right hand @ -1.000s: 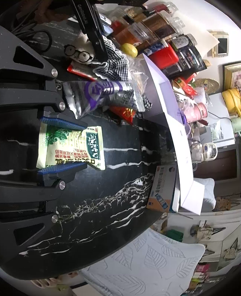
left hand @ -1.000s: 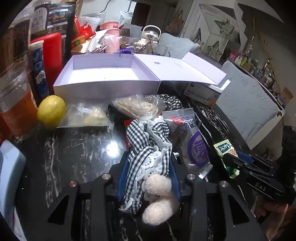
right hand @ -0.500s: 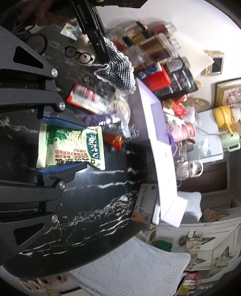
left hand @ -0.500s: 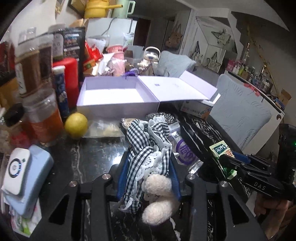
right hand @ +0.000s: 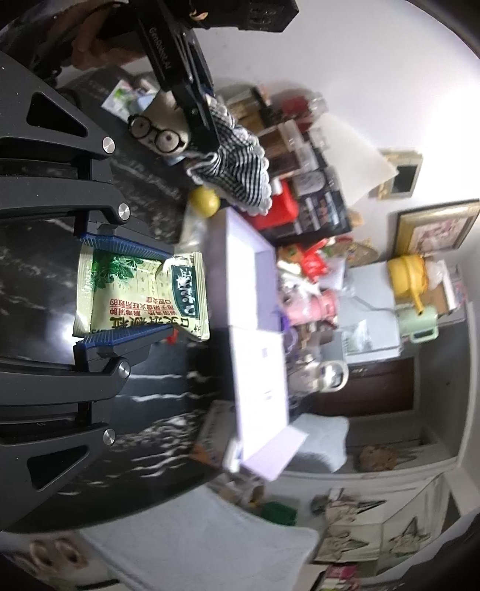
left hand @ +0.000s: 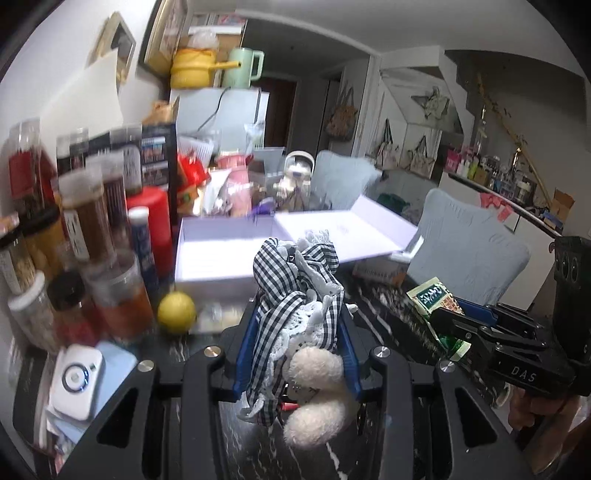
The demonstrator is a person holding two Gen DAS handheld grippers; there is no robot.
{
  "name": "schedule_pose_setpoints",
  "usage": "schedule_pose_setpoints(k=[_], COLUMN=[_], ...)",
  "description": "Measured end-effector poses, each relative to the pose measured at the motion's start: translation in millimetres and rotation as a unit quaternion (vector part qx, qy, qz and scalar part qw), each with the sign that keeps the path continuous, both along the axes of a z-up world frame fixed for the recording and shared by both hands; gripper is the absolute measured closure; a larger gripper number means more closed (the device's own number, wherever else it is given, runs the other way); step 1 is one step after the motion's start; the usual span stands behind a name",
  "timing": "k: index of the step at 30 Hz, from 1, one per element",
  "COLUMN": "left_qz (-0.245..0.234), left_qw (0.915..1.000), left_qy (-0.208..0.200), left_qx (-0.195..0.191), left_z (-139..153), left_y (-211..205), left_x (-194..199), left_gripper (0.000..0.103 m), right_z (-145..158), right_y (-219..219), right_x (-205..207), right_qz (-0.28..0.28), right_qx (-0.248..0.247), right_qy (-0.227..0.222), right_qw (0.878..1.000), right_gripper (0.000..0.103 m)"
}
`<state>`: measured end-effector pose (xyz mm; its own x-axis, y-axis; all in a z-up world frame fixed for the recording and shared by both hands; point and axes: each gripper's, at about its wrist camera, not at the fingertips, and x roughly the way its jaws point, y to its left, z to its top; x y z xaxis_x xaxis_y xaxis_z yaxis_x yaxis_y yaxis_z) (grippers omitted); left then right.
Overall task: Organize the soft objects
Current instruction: 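Lift the gingham toy and green packet and carry both over the white box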
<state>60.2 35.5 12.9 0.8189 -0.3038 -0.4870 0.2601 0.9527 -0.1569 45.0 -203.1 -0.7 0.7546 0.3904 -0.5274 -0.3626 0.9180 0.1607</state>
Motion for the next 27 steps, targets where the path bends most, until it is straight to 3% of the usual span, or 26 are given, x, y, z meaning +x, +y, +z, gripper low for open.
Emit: schedule_pose_setpoints(k=[8, 27], left_qz=[0.002, 0.025], left_qw=[0.9994, 0.9970], left_qy=[-0.036, -0.073], left_qx=[0.001, -0.001], left_z=[26.0, 61.3], left_y=[-1.2, 6.2], left_x=[19.7, 124.0], left_gripper=[0.063, 0.063], right_z=[38.5, 71.3], right_y=[12.6, 30.8], right_x=[18.1, 140.6], right_qz=[0.020, 0.044], right_qx=[-0.007, 0.004], right_qy=[-0.046, -0.055], right_qw=[0.999, 0.997], right_gripper=[0.068, 0.068])
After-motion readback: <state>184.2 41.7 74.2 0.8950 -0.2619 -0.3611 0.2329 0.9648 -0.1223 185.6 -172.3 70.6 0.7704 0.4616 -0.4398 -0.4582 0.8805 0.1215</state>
